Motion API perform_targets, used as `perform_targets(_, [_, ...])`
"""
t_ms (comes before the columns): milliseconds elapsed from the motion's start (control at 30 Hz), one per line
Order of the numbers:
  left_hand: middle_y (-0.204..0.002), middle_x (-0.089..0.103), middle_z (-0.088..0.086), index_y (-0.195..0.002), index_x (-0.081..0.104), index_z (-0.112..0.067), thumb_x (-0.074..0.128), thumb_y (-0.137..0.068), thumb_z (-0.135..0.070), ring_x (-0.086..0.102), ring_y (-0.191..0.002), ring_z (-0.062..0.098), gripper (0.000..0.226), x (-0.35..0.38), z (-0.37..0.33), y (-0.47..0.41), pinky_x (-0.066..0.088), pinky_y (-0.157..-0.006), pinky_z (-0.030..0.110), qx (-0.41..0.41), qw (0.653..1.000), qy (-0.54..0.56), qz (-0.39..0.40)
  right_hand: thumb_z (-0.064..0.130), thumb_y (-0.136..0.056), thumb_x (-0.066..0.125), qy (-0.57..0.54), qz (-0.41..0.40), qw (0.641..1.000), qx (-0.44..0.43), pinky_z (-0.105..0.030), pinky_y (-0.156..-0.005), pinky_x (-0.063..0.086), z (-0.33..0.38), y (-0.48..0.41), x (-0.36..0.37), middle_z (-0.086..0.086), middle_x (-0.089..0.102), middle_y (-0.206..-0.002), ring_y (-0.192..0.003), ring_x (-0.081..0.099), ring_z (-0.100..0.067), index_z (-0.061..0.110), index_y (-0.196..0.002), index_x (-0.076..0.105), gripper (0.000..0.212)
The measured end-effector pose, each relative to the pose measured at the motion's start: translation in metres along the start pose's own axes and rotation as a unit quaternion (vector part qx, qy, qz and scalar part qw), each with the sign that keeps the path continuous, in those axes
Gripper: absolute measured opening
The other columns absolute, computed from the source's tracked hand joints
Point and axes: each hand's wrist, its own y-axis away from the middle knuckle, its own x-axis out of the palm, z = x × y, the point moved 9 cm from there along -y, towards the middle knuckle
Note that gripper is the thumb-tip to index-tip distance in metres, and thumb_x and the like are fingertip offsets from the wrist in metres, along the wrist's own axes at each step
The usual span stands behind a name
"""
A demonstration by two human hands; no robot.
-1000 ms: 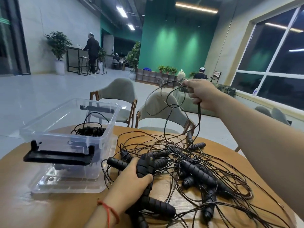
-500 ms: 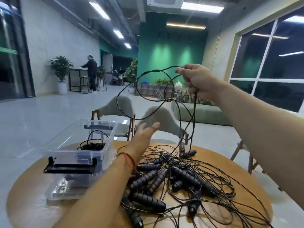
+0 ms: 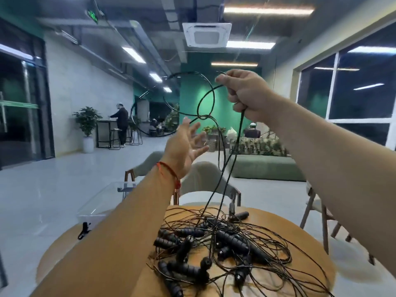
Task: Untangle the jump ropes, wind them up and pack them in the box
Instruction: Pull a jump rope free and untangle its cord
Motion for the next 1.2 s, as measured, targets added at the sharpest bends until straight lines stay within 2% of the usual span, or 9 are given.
perform_targets(200, [-0.145, 0.060, 0.009, -0.143, 0.053, -0.013, 0.042, -0.113, -0.036, 0.065, -0.127, 0.030, 0.039, 0.027, -0.092, 0.011, 0.062, -0.091, 0.053, 0.049, 0.994, 0.095, -0.016, 0.029, -0.102, 0.072, -0.017, -0.007, 0.998, -0.052, -0.023, -0.038, 0.026, 0.092, 0.019, -0.014, 0.005, 0.044, -0.066, -0.052, 0.031, -0.010, 0.015, -0.111, 0.070, 0.017])
perform_targets(333, [-0.121, 0.069, 0.012, -0.129, 0.061, -0.011, 0.044, -0.113, -0.033, 0.066, -0.125, 0.035, 0.032, 0.043, -0.155, 0.029, 0.064, -0.085, 0.050, 0.086, 0.989, 0.117, -0.010, 0.030, -0.100, 0.075, -0.030, -0.010, 0.997, -0.073, -0.023, -0.037, 0.024, 0.130, 0.038, -0.020, 0.004, 0.042, -0.068, -0.052, 0.030, -0.010, 0.018, -0.103, 0.067, 0.014])
perform_targets(533, [-0.084, 0.068, 0.008, -0.094, 0.056, -0.013, 0.042, -0.114, -0.033, 0.071, -0.090, 0.029, 0.031, 0.057, -0.196, 0.067, 0.064, -0.075, 0.049, 0.091, 0.993, 0.075, 0.001, 0.033, -0.103, 0.070, -0.010, -0.011, 0.998, -0.061, -0.023, -0.039, 0.025, 0.141, 0.079, -0.023, 0.006, 0.044, -0.066, -0.054, 0.029, -0.010, 0.015, -0.114, 0.068, 0.021])
perform_targets(633, [-0.076, 0.059, 0.006, -0.085, 0.049, -0.018, 0.044, -0.110, -0.042, 0.065, -0.077, 0.026, 0.036, 0.053, -0.192, 0.084, 0.061, -0.075, 0.050, 0.063, 0.996, 0.050, 0.024, 0.033, -0.104, 0.068, 0.017, -0.014, 0.999, -0.031, -0.022, -0.039, 0.026, 0.112, 0.104, -0.019, 0.007, 0.044, -0.067, -0.054, 0.030, -0.009, 0.014, -0.117, 0.068, 0.023])
perform_targets(733, [-0.077, 0.055, 0.003, -0.081, 0.048, -0.020, 0.049, -0.097, -0.072, 0.060, -0.073, 0.022, 0.055, 0.042, -0.193, 0.106, 0.057, -0.069, 0.043, 0.034, 0.998, 0.022, 0.054, 0.031, -0.106, 0.065, 0.028, -0.022, 0.999, 0.017, -0.023, -0.039, 0.021, 0.076, 0.128, -0.021, 0.006, 0.039, -0.066, -0.056, 0.026, -0.010, 0.009, -0.117, 0.067, 0.025])
perform_targets(867, [-0.083, 0.059, 0.005, -0.100, 0.050, -0.013, 0.031, -0.078, -0.100, 0.066, -0.081, 0.024, 0.092, 0.027, -0.197, 0.123, 0.054, -0.094, 0.068, 0.014, 0.995, 0.006, 0.103, 0.028, -0.106, 0.066, 0.031, -0.028, 0.997, 0.072, -0.025, -0.041, 0.017, 0.039, 0.152, -0.026, 0.005, 0.034, -0.065, -0.055, 0.022, -0.011, 0.010, -0.113, 0.065, 0.019])
perform_targets(1000, [-0.087, 0.061, 0.007, -0.085, 0.051, -0.016, 0.014, -0.072, -0.104, 0.071, -0.091, 0.027, 0.097, 0.004, -0.193, 0.124, 0.040, -0.105, 0.079, 0.002, 0.996, 0.013, 0.093, 0.027, -0.104, 0.070, 0.004, -0.046, 0.996, 0.081, -0.024, -0.038, 0.015, 0.022, 0.153, -0.036, 0.004, 0.033, -0.066, -0.055, 0.021, -0.011, 0.015, -0.104, 0.067, 0.013])
perform_targets(1100, [-0.089, 0.065, 0.009, -0.088, 0.054, -0.014, 0.015, -0.070, -0.105, 0.073, -0.093, 0.029, 0.101, -0.019, -0.184, 0.119, 0.040, -0.105, 0.077, -0.025, 0.997, 0.049, 0.056, 0.029, -0.101, 0.073, 0.017, -0.055, 0.994, 0.097, -0.022, -0.034, 0.020, 0.011, 0.152, -0.044, 0.004, 0.036, -0.067, -0.052, 0.022, -0.010, 0.015, -0.102, 0.071, 0.014])
perform_targets(1200, [-0.082, 0.063, 0.009, -0.092, 0.051, -0.014, 0.044, -0.087, -0.089, 0.069, -0.081, 0.025, 0.075, -0.036, -0.171, 0.118, 0.049, -0.107, 0.061, -0.043, 0.999, 0.009, 0.015, 0.029, -0.101, 0.073, 0.031, -0.058, 0.992, 0.104, -0.023, -0.034, 0.020, 0.005, 0.154, -0.047, 0.005, 0.037, -0.065, -0.051, 0.024, -0.010, 0.013, -0.106, 0.072, 0.017])
